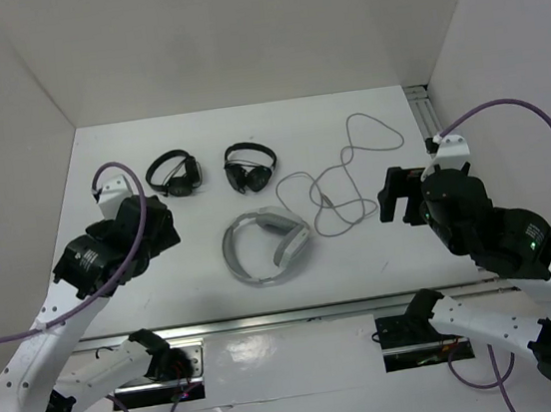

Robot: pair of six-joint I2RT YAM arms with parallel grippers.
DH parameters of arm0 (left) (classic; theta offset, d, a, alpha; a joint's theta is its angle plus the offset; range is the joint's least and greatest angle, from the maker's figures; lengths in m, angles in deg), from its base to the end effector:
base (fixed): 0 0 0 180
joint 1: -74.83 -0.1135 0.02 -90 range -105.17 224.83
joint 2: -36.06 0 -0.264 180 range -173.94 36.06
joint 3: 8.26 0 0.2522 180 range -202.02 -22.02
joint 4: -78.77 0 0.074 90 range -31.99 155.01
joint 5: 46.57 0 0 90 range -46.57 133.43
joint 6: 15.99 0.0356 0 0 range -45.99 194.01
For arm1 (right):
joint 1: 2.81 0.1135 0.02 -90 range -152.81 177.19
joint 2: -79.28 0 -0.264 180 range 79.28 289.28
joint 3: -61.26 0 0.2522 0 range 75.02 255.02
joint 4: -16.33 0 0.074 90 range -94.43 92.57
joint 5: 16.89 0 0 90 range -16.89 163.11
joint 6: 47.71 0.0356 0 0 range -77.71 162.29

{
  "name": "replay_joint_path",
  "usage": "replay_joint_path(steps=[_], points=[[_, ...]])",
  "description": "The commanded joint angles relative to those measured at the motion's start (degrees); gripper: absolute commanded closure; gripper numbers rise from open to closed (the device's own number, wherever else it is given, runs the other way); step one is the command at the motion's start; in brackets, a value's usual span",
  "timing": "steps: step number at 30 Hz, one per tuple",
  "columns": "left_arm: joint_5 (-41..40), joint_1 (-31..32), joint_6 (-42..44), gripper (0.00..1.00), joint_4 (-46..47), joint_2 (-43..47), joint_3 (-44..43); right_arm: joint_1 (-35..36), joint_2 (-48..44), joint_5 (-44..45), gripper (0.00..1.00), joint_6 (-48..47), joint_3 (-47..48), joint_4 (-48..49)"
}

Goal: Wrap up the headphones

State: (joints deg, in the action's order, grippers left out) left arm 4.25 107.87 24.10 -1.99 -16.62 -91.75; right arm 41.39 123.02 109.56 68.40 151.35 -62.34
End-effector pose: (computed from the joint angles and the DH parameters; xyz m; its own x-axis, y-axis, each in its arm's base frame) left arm 0.1312 -0.0585 0.3749 -0.4759 -0.3979 -0.7844 -0.4382 0.8805 -0.1808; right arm 0.0793 0.0476 0.4236 -0.4326 0.0731 -0.8986 -0.0117 0.9962 0.0867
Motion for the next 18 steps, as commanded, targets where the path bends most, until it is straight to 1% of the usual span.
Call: replay_joint_path(steps=[1,2,3,5,6,7,9,10,11,12,13,16,17,18], points=[[-2.4,-0.3,-2.5,0.00,0.1,0.1,0.3,-0.3,-0.2,1.2,0.00,1.1,0.0,2.6],[-3.1,-0.3,-4.2,0.00,0.1,0.1,0.3,-0.3,-0.7,1.2,0.00,1.1,0.0,2.6],[-3.1,-0.3,-4.2,0.00,-0.7,0.6,0.3,-0.3,-0.7,1.2,0.00,1.1,0.0,2.6],[-1.3,-0.3,-3.4,0.00,1.2,1.4,0.3,-0.3,-0.7,-1.1,0.00,0.1,0.0,3.2],[-0.1,-0.3,-1.4,0.00,2.1,2.0,0.8,-0.3,-1.5,-1.8,0.00,0.1,0.0,4.0],[3.1,-0.3,-0.1,0.00,3.4,2.0,0.8,-0.3,-1.5,-2.8,0.00,-0.7,0.0,4.7],[5.7,-0.3,0.8,0.00,6.4,2.0,1.5,-0.3,-2.4,-4.1,0.00,-1.2,-0.9,7.3],[8.5,-0.3,0.8,0.00,7.4,0.4,3.4,-0.3,-2.4,-4.1,0.00,-1.2,-0.9,7.3],[10.1,-0.3,1.3,0.00,10.9,-0.4,4.8,-0.3,-2.4,-4.7,0.00,-1.2,-1.4,7.9],[11.6,-0.3,1.3,0.00,12.5,-1.5,6.1,-0.3,-1.4,-4.7,0.00,-1.2,-1.5,7.9],[13.8,0.5,0.3,0.00,14.1,-4.8,8.7,-0.3,-0.2,-5.8,0.00,-1.2,-2.1,7.9],[14.8,2.9,-3.2,0.00,20.3,-11.7,12.7,-0.3,0.9,-8.0,0.00,-2.3,-3.6,10.6],[15.4,4.0,-4.2,0.00,21.3,-14.3,12.7,-0.3,0.9,-9.4,0.00,-2.3,-4.7,12.3],[16.3,4.6,-6.0,0.00,23.6,-19.2,13.4,-0.3,0.9,-10.0,0.00,-2.8,-5.2,13.1]])
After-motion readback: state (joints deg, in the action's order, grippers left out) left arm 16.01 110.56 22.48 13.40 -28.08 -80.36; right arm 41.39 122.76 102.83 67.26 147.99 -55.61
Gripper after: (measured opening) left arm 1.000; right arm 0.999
